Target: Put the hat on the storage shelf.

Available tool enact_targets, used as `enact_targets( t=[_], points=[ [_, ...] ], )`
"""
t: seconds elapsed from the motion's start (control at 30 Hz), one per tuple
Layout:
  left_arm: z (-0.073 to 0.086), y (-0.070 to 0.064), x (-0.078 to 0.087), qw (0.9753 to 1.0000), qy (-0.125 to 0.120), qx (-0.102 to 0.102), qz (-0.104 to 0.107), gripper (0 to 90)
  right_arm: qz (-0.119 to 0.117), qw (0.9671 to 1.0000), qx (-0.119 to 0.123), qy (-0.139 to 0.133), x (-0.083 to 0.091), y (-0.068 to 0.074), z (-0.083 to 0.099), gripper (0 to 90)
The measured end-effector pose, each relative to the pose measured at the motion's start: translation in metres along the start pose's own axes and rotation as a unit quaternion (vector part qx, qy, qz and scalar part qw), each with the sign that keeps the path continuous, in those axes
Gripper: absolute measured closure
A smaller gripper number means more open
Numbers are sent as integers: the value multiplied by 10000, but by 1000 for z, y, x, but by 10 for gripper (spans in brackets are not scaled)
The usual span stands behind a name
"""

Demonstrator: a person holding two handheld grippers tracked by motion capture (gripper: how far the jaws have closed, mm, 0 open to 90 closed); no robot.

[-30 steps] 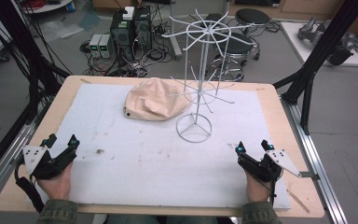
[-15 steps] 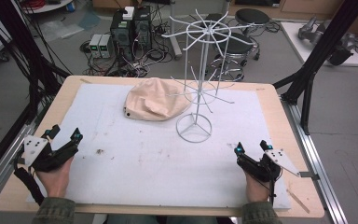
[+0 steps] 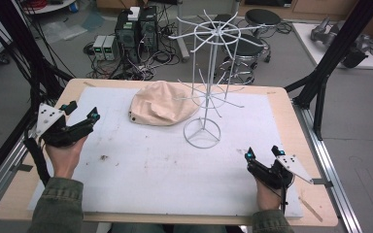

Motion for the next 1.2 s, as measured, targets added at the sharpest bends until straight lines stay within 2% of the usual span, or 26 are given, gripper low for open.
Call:
enact_targets(
  t=[0.2, 0.23, 0.33, 0.4, 0.43, 0.63, 0.8, 1.03, 1.2],
  points=[
    [-2, -7, -30, 9991, 285, -52, 301, 283, -23, 10000, -8, -1, 0, 0, 0, 112],
    [-2, -7, -30, 9991, 285, -52, 301, 283, -29, 10000, -5, -10, 0, 0, 0, 112],
    [-4, -10, -42, 9983, 315, 104, 476, 309, -29, 10000, -9, -14, 0, 0, 0, 112],
    [-6, -14, -55, 9964, 430, 243, 688, 312, -17, 10000, -10, -1, 0, 0, 0, 112],
    [-6, -14, -55, 9964, 430, 243, 688, 312, -17, 10000, -10, -1, 0, 0, 0, 112],
    [-12, -23, -80, 9945, 657, 61, 817, 308, -10, 10000, -4, -48, 0, 0, -1, 111],
    [-10, -32, -102, 9907, 865, 42, 1046, 307, -8, 10000, -22, -43, 0, 0, -1, 112],
    [-9, -46, -125, 9878, 930, 62, 1251, 311, -37, 10000, -54, -68, 0, 1, -2, 112],
    [-4, -60, -145, 9833, 1105, -19, 1449, 302, -45, 9999, -71, -65, 0, -1, -2, 112]
  ],
)
Point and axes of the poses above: each handheld gripper's, and its own axes: x roughly backward along the jaws, z roughly out of its underside, y roughly to its left, the point moved 10 cm from there along -x, roughly forward along the jaws, and after that the axes turned 13 degrees about z, right-handed, at the moved point
